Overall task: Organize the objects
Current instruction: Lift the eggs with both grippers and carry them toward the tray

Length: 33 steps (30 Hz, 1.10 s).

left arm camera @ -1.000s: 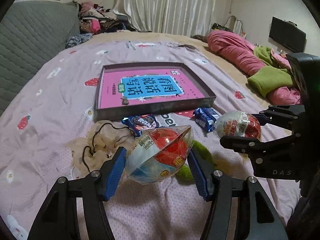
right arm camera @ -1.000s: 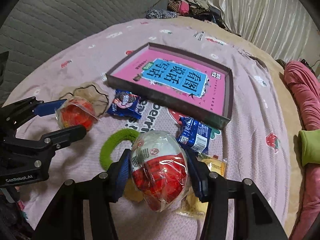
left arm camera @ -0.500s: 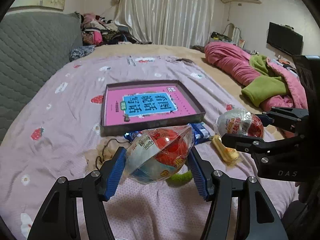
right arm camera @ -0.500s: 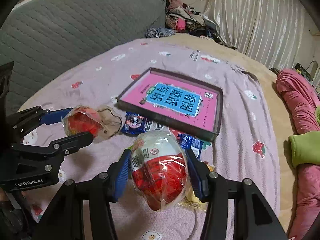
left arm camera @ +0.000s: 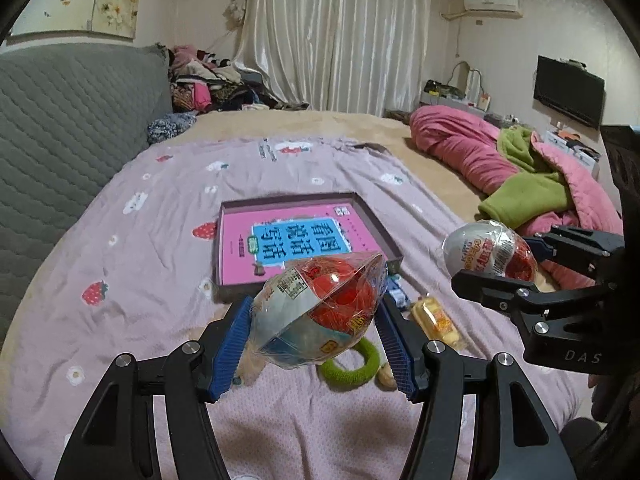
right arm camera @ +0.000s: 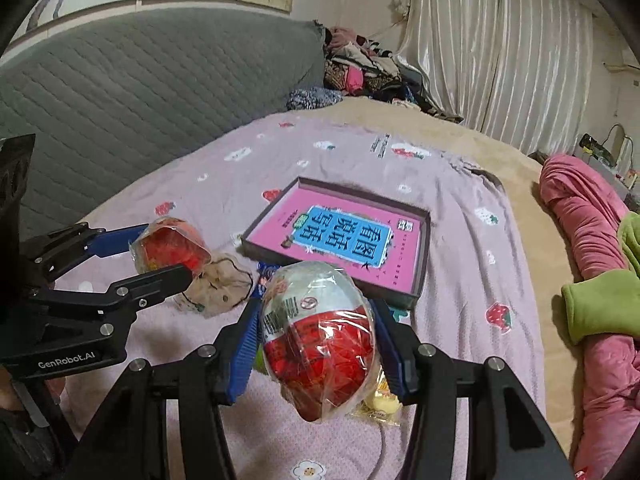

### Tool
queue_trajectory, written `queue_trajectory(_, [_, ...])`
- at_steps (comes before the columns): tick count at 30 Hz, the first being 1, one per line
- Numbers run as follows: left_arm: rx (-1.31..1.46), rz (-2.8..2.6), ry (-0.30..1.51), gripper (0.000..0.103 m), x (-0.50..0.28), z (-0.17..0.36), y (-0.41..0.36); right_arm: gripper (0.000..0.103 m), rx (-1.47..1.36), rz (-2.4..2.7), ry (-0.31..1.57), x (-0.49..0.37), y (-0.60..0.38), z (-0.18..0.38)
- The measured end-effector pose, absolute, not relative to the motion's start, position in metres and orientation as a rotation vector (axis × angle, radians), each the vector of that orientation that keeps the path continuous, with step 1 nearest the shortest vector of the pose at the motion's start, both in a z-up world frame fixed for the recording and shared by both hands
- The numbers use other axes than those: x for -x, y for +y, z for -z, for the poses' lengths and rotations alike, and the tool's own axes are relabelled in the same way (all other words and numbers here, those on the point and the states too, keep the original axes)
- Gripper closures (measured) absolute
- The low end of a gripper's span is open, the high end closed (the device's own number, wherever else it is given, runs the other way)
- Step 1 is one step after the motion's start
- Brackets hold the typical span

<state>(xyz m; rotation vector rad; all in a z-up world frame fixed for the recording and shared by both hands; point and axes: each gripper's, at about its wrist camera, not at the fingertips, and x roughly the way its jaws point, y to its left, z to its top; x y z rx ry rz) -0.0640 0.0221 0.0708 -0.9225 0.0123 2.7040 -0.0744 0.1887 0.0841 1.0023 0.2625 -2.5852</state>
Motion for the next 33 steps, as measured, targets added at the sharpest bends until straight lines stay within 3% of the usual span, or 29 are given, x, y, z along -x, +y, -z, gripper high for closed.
queue_trajectory(20, [0.871, -2.745, 0.007, 0.039, 0.105, -0.109, 0.024, 0.049, -0.877, 2.620, 0.170, 0.102, 0.189, -0.121])
queue_trajectory(33, [0.861, -2.770, -0.002, 0.039, 0.180, -0.115, 0.024, 0.049, -0.845, 2.661, 0.072, 0.163, 0.197, -0.124])
